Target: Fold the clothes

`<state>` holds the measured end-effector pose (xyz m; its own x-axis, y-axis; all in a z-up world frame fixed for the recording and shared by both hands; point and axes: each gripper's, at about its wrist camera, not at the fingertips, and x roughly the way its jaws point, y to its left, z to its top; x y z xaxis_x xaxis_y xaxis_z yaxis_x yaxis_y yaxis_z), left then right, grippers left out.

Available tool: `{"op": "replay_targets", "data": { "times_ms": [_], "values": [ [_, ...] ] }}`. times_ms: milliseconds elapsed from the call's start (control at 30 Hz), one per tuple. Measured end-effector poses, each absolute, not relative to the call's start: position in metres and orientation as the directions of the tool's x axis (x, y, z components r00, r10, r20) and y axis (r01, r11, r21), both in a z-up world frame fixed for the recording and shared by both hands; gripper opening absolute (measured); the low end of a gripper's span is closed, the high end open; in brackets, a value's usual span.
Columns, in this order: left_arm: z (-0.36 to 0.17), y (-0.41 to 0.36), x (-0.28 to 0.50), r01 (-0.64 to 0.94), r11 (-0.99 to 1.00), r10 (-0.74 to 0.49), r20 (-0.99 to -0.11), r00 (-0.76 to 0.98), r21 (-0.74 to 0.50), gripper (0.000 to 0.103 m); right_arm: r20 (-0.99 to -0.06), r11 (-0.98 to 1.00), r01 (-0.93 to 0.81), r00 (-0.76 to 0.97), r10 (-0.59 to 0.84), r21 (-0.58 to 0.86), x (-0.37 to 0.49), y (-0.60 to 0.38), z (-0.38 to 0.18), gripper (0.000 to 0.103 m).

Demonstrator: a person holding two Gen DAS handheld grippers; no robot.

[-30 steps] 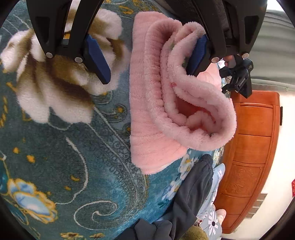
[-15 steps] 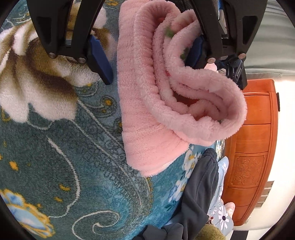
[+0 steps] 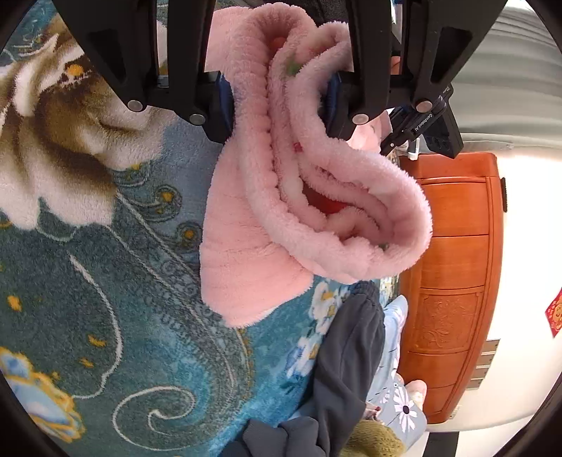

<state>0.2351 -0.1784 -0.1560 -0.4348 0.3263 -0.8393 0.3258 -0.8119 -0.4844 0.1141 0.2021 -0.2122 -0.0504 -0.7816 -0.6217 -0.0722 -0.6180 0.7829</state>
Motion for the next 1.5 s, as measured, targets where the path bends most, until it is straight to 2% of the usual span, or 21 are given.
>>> {"op": "replay_targets", "data": {
  "times_ms": [267, 467, 533, 667, 800, 833, 967, 1033, 1067, 1100, 1167, 1333, 1500],
  "values": [
    [-0.139, -0.137, 0.232, 0.256, -0.843, 0.337, -0.834, -0.436, -0.474, 0.025, -0.577, -0.578, -0.022, -0.08, -0.813, 0.816, 0.111, 0.223, -0.194, 0.042],
    [-0.159, -0.147, 0.24, 0.36, -0.799, 0.34, -0.855, -0.39, -0.482, 0.027, -0.593, -0.592, -0.041, -0.072, -0.802, 0.805, 0.111, 0.243, -0.205, 0.042],
    [-0.17, -0.153, 0.239, 0.405, -0.764, 0.361, -0.853, -0.378, -0.503, 0.031, -0.605, -0.603, -0.045, -0.05, -0.795, 0.796, 0.108, 0.238, -0.212, 0.042],
    [-0.189, -0.16, 0.238, 0.458, -0.731, 0.383, -0.859, -0.339, -0.506, 0.05, -0.596, -0.591, -0.095, -0.045, -0.802, 0.801, 0.106, 0.255, -0.23, 0.051],
    [-0.2, -0.163, 0.235, 0.471, -0.704, 0.416, -0.846, -0.333, -0.531, 0.054, -0.557, -0.539, -0.185, -0.066, -0.828, 0.822, 0.112, 0.262, -0.247, 0.058],
    [-0.203, -0.163, 0.235, 0.472, -0.698, 0.424, -0.842, -0.334, -0.539, 0.054, -0.547, -0.524, -0.21, -0.071, -0.834, 0.826, 0.114, 0.262, -0.252, 0.062],
    [-0.205, -0.165, 0.236, 0.46, -0.675, 0.45, -0.816, -0.362, -0.577, 0.05, -0.526, -0.47, -0.345, -0.087, -0.846, 0.812, 0.115, 0.262, -0.265, 0.063],
    [-0.203, -0.163, 0.235, 0.435, -0.682, 0.459, -0.808, -0.37, -0.587, 0.041, -0.556, -0.5, -0.348, -0.079, -0.828, 0.793, 0.114, 0.259, -0.26, 0.062],
    [-0.201, -0.162, 0.235, 0.421, -0.685, 0.463, -0.802, -0.378, -0.594, 0.037, -0.574, -0.521, -0.334, -0.079, -0.815, 0.786, 0.114, 0.256, -0.255, 0.055],
    [-0.199, -0.162, 0.235, 0.407, -0.688, 0.466, -0.796, -0.386, -0.6, 0.031, -0.592, -0.542, -0.32, -0.079, -0.802, 0.777, 0.114, 0.253, -0.249, 0.053],
    [-0.195, -0.163, 0.237, 0.385, -0.683, 0.478, -0.779, -0.406, -0.621, 0.027, -0.619, -0.573, -0.3, -0.082, -0.781, 0.763, 0.113, 0.247, -0.237, 0.048],
    [-0.181, -0.177, 0.242, 0.337, -0.639, 0.512, -0.709, -0.485, -0.691, 0.026, -0.652, -0.621, -0.229, -0.093, -0.753, 0.75, 0.103, 0.229, -0.193, 0.045],
    [-0.164, -0.203, 0.241, 0.296, -0.612, 0.498, -0.648, -0.576, -0.733, 0.026, -0.669, -0.668, -0.038, -0.065, -0.741, 0.744, 0.07, 0.171, -0.127, 0.045]
  ]
}}
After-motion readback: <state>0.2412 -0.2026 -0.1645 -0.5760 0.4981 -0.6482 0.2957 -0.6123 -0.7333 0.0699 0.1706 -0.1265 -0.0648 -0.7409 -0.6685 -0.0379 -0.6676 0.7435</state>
